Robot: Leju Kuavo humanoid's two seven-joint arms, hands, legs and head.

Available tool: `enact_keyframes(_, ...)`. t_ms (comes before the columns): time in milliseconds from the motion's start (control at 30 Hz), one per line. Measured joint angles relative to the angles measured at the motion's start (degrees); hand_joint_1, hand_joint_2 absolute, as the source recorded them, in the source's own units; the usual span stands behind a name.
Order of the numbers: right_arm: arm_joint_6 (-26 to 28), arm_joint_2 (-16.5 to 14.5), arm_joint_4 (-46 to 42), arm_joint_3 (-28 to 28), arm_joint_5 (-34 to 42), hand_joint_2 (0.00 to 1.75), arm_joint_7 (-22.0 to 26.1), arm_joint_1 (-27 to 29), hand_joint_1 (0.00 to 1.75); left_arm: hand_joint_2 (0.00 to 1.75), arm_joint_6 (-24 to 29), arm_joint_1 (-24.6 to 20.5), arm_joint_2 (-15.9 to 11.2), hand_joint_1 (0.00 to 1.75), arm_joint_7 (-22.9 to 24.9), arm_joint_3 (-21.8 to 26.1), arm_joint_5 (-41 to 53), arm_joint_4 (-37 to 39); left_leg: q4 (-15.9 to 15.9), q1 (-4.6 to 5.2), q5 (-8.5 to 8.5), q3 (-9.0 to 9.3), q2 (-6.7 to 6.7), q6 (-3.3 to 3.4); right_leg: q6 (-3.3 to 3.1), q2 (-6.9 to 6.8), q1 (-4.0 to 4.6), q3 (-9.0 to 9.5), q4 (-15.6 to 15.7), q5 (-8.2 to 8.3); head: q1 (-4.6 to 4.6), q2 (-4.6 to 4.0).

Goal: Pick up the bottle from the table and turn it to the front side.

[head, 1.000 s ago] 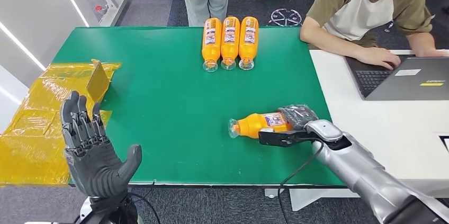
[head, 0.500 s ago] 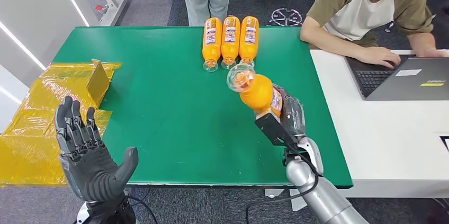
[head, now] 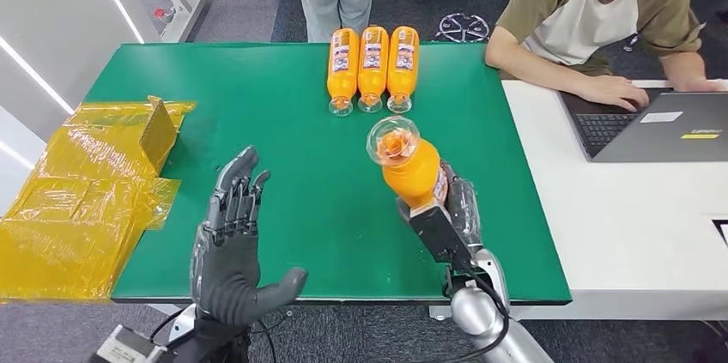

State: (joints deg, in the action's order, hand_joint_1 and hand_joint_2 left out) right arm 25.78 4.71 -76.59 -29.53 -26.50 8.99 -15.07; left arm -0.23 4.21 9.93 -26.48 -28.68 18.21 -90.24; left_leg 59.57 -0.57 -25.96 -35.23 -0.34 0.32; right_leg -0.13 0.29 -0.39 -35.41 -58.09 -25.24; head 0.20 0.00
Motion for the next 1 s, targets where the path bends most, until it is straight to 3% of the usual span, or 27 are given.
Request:
enact_keyframes(367, -6.7, -0.1, -6.5, -3.7, -7.8, 1.75, -0.6, 3.7, 1.75, 1.75, -3.4, -4.2, 0.4, 0.00, 0.0, -1.3, -3.0, 5.9, 0.0, 0.00, -0.01, -0.02, 0.00, 0.00, 0.00, 0.00, 0.00, -0.02, 0.0, -0.01, -0.01, 0.00)
enact_keyframes(667, -8.9, -0.1, -9.3, -7.8, -8.7, 1.75, 1.4, 3.7, 1.75, 1.75, -3.5, -5.1, 0.9, 0.00, -0.2, -1.3, -3.8, 9.0, 0.0, 0.00, 0.00, -0.02, 0.01, 0.00, 0.00, 0.01, 0.00, -0.01, 0.0, -0.01, -0.01, 0.00)
enact_keyframes(1000, -15.3, -0.2, -8.2, -10.7, -13.6, 1.75, -3.9, 2.3, 1.75, 1.75, -3.5, -6.3, 0.9, 0.00, -0.4, -1.3, -4.0, 10.3, 0.0, 0.00, 0.00, -0.03, 0.00, 0.00, 0.00, 0.00, 0.00, -0.01, 0.0, -0.01, -0.01, 0.00)
